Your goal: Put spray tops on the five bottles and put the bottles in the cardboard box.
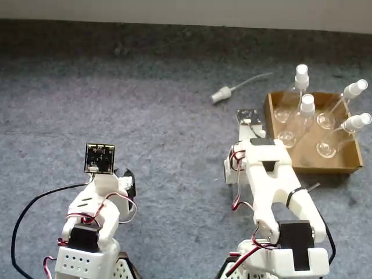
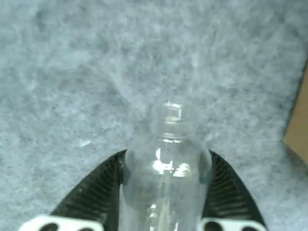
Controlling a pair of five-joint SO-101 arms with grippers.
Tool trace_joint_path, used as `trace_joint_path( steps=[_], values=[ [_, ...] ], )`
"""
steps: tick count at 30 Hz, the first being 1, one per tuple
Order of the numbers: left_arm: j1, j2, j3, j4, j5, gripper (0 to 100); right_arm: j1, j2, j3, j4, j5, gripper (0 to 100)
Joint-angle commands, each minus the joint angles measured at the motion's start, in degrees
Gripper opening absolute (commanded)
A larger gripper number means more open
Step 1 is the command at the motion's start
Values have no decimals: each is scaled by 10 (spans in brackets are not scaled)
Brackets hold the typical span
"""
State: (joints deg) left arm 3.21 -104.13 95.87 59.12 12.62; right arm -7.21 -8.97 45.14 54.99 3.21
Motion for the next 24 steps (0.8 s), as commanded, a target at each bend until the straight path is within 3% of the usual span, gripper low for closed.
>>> trace_joint_path(
  steps=[1, 6, 13, 20, 24],
  values=[
    [-5, 2, 13, -11, -10, 8, -7, -8, -3, 4, 0, 123],
    [-5, 2, 13, -10, -10, 8, -22, -54, -48, 91, 1, 123],
    [-7, 1, 13, -25, -10, 5, -13, -271, -74, 147, 1, 123],
    [-4, 1, 13, -28, -10, 8, 100, -502, -7, 140, 10, 123],
    [-4, 1, 13, -28, -33, 8, 142, -536, 34, 133, 53, 123]
  ],
)
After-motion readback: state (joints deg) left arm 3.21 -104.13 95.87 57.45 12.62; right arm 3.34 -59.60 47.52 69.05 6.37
